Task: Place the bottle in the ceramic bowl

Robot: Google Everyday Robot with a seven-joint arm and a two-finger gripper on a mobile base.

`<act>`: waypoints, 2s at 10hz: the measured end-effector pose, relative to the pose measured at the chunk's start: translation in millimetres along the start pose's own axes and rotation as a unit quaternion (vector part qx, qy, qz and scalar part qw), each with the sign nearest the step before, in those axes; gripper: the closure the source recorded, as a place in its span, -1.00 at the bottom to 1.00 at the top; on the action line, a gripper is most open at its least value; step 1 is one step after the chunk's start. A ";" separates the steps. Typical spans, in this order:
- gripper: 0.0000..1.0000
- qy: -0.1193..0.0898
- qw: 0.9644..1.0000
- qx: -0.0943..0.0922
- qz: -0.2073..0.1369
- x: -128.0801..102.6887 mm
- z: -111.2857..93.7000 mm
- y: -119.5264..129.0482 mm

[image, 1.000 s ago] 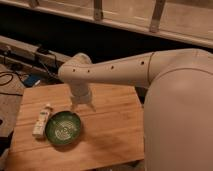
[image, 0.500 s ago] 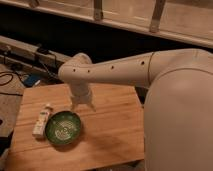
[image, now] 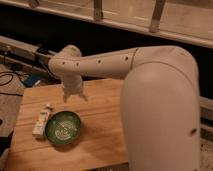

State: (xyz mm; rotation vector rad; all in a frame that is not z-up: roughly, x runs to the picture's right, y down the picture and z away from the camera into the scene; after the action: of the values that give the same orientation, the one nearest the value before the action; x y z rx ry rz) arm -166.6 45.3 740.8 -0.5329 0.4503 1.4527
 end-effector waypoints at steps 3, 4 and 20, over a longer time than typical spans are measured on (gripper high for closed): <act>-0.30 0.000 0.999 -0.020 -0.041 -32.6 19.9 39.4; -0.30 0.001 0.998 -0.028 -0.051 -38.9 24.1 46.5; -0.30 -0.003 0.984 -0.070 -0.164 -47.8 68.2 116.1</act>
State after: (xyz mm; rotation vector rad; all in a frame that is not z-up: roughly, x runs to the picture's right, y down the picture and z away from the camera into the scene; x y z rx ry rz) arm -287.9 52.0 816.0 -0.6811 0.2424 1.1724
